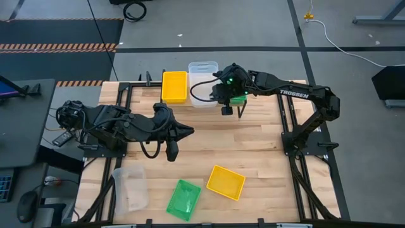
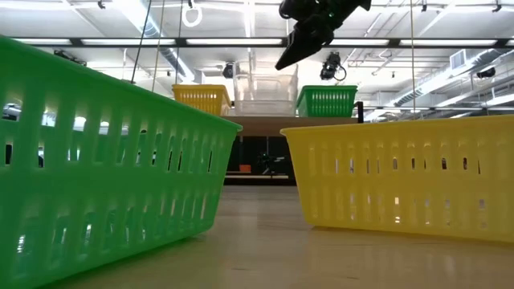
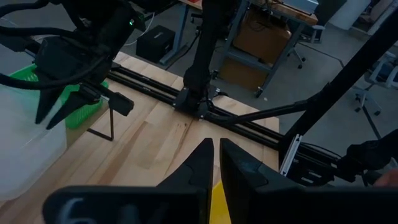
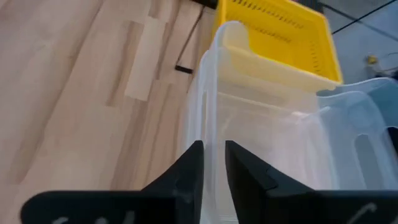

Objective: Stack baskets on shelf by color
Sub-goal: Stack the right transparent bin on top of the transparent bin on the shelf, then stack the yellow bin on top of the yellow bin on the shelf

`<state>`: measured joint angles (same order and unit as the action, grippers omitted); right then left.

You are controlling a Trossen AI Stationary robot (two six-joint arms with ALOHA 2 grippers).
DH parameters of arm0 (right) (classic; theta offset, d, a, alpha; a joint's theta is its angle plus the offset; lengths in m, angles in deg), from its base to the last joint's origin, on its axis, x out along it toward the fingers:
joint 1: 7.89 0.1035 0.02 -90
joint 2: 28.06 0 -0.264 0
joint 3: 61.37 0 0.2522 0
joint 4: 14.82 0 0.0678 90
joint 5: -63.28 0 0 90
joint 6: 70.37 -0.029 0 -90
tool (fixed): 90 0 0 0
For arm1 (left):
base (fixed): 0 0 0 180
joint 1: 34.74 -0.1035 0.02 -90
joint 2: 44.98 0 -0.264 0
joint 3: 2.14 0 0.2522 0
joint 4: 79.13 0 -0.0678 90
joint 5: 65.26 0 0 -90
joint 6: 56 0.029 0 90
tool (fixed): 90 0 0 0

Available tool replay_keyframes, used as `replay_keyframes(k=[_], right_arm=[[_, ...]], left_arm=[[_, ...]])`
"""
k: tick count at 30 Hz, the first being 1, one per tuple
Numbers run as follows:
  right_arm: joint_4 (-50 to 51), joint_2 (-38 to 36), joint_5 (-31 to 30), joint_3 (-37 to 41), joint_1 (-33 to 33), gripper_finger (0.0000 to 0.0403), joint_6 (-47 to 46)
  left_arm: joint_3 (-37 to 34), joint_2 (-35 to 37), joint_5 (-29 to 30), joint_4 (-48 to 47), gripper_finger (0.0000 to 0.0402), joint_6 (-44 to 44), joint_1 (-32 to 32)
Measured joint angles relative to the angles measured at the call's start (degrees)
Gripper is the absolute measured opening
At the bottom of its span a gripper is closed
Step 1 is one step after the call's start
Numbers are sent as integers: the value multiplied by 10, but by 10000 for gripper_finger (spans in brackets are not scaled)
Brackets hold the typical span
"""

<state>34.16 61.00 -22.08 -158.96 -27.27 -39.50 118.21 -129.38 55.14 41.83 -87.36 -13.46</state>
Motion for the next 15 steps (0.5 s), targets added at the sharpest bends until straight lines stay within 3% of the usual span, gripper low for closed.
replay_keyframes(k=[5,15], right_arm=[[-14,0,-39,0,0,92,0],[-26,-2,-42,0,15,99,-12]], left_arm=[[0,0,0,0,34,-10,0],[0,0,-1,0,30,-11,0]])
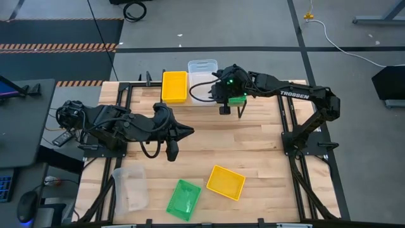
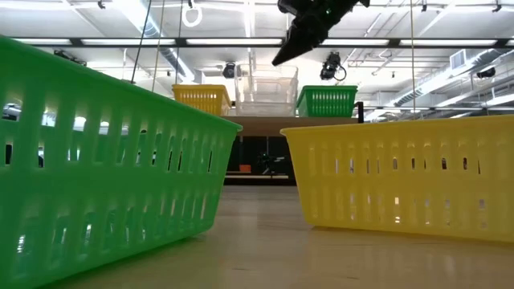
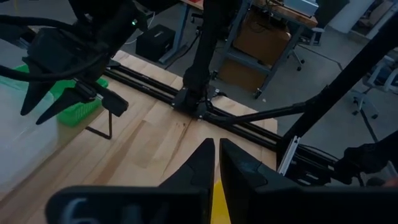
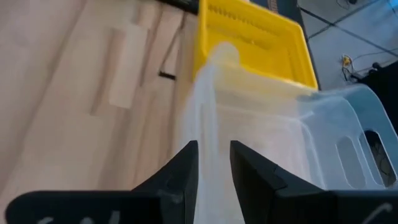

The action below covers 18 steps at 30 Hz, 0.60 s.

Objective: Stack baskets on shelf by color
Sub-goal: Stack the yellow bin on top of the yellow bin on the shelf

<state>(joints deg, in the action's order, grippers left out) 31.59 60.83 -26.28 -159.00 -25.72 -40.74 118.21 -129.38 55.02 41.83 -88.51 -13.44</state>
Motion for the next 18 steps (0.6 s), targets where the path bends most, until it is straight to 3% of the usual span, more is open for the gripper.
replay_keyframes(k=[7,18], right_arm=[[7,-20,-11,-38,51,100,-90],[79,-78,-8,-62,174,100,-314]], left_arm=[[0,0,-101,-53,38,-8,9],[0,0,-232,-304,60,-140,69]])
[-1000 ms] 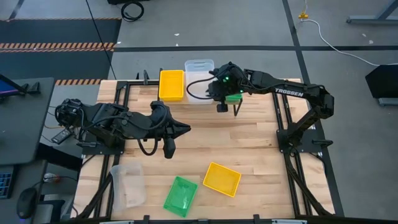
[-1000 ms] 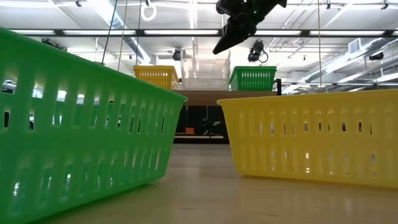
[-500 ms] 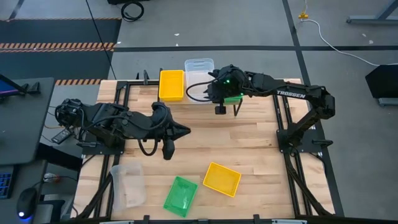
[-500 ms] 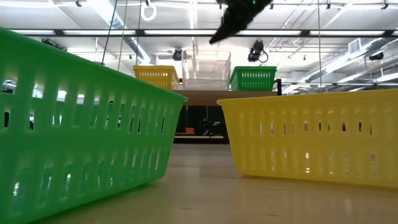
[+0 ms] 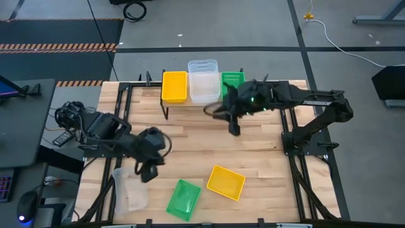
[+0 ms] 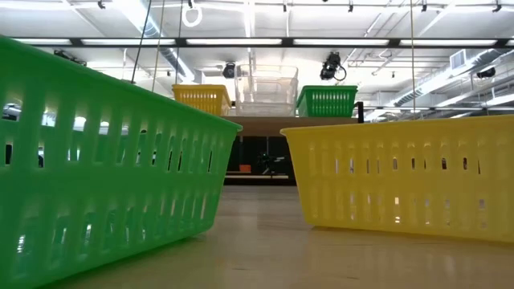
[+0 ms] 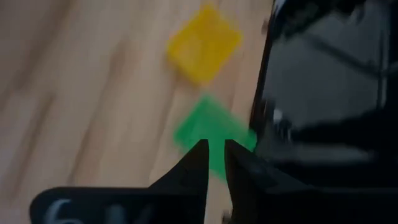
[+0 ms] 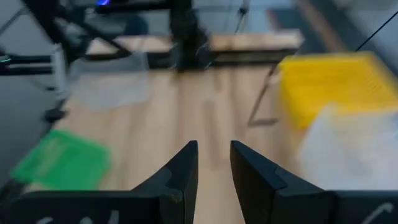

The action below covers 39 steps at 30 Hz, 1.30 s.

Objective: Stack baskets on shelf by color
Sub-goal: Stack the yellow bin on top of the yellow bin on the shelf

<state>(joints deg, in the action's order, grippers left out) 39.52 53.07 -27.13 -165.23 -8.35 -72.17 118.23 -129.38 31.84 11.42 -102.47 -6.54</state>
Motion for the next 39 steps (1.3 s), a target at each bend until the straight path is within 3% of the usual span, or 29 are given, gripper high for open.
replay_keyframes(k=[4,8,19,27,39], right_arm=[[70,-1,0,0,51,100,-62],[109,1,-1,0,106,102,-100],[167,4,-58,1,238,150,-210],[225,4,-87,1,304,186,-271],[235,4,-126,1,337,190,-326]], left_arm=[[0,0,-38,-83,81,-57,44],[-16,0,-55,-94,114,-111,93],[-197,-29,-137,101,212,-238,184],[-254,-68,-156,156,222,-287,235],[-255,-149,-153,157,222,-298,276]])
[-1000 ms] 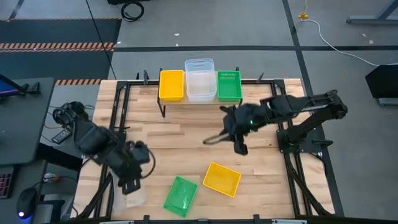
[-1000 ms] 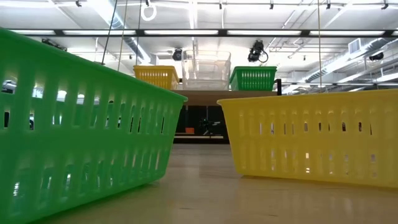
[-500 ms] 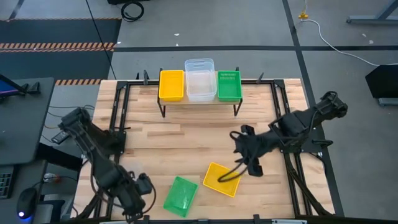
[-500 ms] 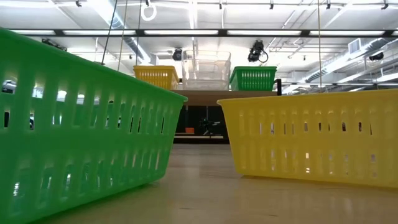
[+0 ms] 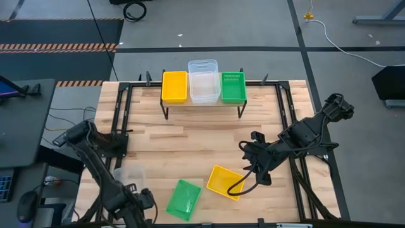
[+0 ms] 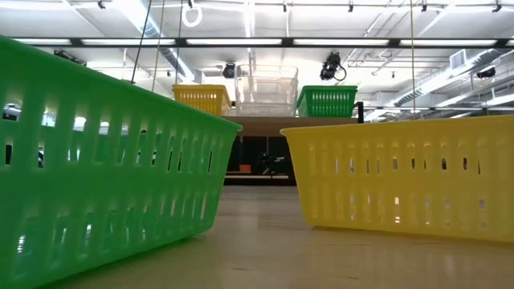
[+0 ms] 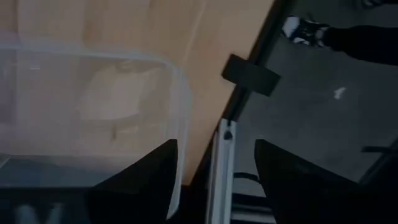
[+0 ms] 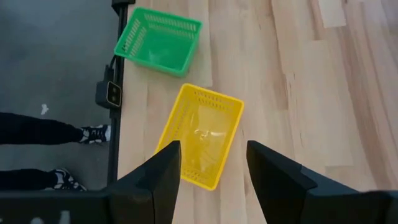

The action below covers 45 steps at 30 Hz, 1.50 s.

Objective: Stack baskets on shelf by color
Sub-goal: Stack the yellow bin on top of the yellow bin on the shelf

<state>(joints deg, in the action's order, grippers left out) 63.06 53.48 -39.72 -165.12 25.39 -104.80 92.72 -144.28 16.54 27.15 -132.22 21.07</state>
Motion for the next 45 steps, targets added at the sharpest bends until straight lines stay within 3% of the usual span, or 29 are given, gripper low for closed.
replay_keyframes(k=[9,17,24,35,45], right_arm=[[0,0,5,0,1,189,-7],[0,0,9,3,18,188,-41],[-25,0,22,81,66,188,-40],[-285,2,49,290,84,188,132],[-337,56,108,344,46,188,297]], left_arm=[[0,-62,9,13,221,8,0],[0,-76,33,32,212,3,0],[0,-76,47,31,206,4,-8],[0,-76,36,47,200,4,-28],[0,-75,23,60,199,5,-38]])
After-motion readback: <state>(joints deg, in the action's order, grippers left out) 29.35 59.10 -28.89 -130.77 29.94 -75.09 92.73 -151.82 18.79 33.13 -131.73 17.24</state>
